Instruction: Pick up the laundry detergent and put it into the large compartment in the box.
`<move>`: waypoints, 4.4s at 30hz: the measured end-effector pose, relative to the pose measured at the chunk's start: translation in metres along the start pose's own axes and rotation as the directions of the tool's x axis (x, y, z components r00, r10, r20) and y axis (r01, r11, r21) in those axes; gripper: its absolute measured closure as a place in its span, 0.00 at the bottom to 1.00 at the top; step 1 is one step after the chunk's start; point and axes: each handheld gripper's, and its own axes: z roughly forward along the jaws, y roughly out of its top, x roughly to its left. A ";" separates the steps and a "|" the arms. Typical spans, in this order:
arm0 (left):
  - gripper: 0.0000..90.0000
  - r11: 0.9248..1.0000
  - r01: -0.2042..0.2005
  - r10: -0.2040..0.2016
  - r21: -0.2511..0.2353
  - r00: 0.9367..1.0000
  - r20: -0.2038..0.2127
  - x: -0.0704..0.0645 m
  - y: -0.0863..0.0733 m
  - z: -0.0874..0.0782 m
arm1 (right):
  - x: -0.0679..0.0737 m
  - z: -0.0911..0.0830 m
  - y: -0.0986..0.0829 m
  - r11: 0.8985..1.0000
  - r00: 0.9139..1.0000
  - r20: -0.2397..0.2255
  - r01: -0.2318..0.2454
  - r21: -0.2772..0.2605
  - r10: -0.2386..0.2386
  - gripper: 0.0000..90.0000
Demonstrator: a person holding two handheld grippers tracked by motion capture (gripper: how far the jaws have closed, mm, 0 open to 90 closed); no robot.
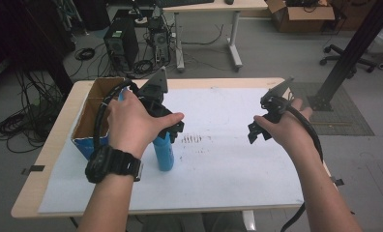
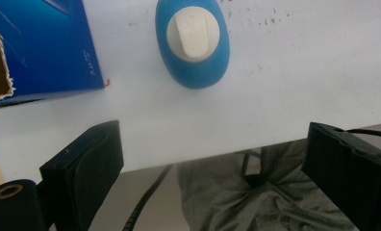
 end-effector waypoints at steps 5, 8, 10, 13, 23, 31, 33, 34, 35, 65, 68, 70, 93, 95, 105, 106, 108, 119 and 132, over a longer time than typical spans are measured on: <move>0.08 1.000 0.004 -0.004 -0.001 1.000 0.003 0.002 0.002 0.001 | 0.000 0.001 0.000 1.000 1.000 0.000 0.007 -0.007 -0.007 0.09; 0.08 1.000 0.007 -0.007 -0.001 1.000 0.002 0.002 0.003 0.002 | 0.001 0.002 0.001 1.000 1.000 0.000 0.011 -0.005 -0.011 0.09; 0.08 1.000 0.010 -0.010 0.000 1.000 0.003 0.002 0.004 0.002 | 0.001 0.002 0.001 1.000 1.000 -0.001 0.015 -0.005 -0.015 0.09; 0.08 1.000 0.016 -0.016 0.007 1.000 -0.003 0.002 0.006 0.004 | 0.001 0.003 0.001 1.000 1.000 -0.001 0.020 -0.007 -0.020 0.09; 0.08 1.000 0.016 -0.016 0.014 1.000 -0.012 -0.002 0.019 0.011 | -0.002 0.003 0.003 0.999 0.999 0.000 0.036 -0.014 -0.036 0.09; 0.08 0.999 0.037 -0.037 0.017 0.999 -0.023 0.000 0.030 0.021 | -0.008 0.006 0.005 0.999 0.999 0.000 0.036 -0.018 -0.036 0.09; 0.08 0.999 0.041 -0.040 0.023 0.999 -0.025 0.001 0.033 0.024 | -0.009 0.008 0.006 0.999 0.999 -0.003 0.042 -0.020 -0.042 0.09; 0.08 0.999 0.041 -0.040 0.023 0.999 -0.027 0.001 0.034 0.025 | -0.010 0.009 0.006 0.999 0.999 -0.004 0.042 -0.017 -0.042 0.09; 0.08 0.999 0.039 -0.038 0.025 0.999 -0.026 0.001 0.035 0.026 | -0.011 0.011 0.006 0.999 0.999 -0.006 0.045 -0.019 -0.045 0.09; 0.07 0.995 0.081 -0.076 0.067 0.995 -0.070 -0.003 0.059 0.068 | -0.029 0.038 0.013 0.999 0.998 -0.039 0.050 0.003 -0.049 0.10; 0.07 0.995 0.075 -0.070 0.071 0.995 -0.074 -0.004 0.059 0.073 | -0.030 0.041 0.013 0.999 0.998 -0.042 0.046 0.007 -0.046 0.10; 0.07 0.994 0.073 -0.067 0.078 0.995 -0.075 -0.004 0.060 0.076 | -0.030 0.042 0.012 0.999 0.998 -0.043 0.046 0.006 -0.046 0.10; 0.07 0.991 0.105 -0.100 0.083 0.993 -0.067 0.002 0.058 0.097 | -0.032 0.055 0.012 0.999 0.998 -0.048 0.048 0.016 -0.048 0.11; 0.07 0.991 0.105 -0.099 0.085 0.993 -0.068 0.001 0.058 0.098 | -0.032 0.056 0.011 0.999 0.997 -0.051 0.051 0.016 -0.050 0.11; 0.08 0.990 0.116 -0.110 0.086 0.991 -0.071 0.001 0.057 0.103 | -0.035 0.058 0.010 0.999 0.998 -0.048 0.045 0.015 -0.045 0.11; 0.08 0.989 0.117 -0.111 0.086 0.991 -0.072 0.001 0.057 0.103 | -0.035 0.058 0.010 0.999 0.997 -0.050 0.050 0.014 -0.050 0.12; 0.09 0.989 0.119 -0.113 0.083 0.991 -0.073 0.001 0.057 0.104 | -0.035 0.058 0.010 0.999 0.997 -0.052 0.050 0.014 -0.049 0.12; 0.11 0.990 0.113 -0.105 0.087 0.990 -0.096 0.001 0.057 0.105 | -0.037 0.061 0.010 0.999 0.998 -0.053 0.045 0.022 -0.044 0.12; 0.17 0.991 0.108 -0.099 0.079 0.989 -0.114 0.000 0.059 0.105 | -0.037 0.065 0.009 0.999 0.998 -0.058 0.042 0.030 -0.041 0.12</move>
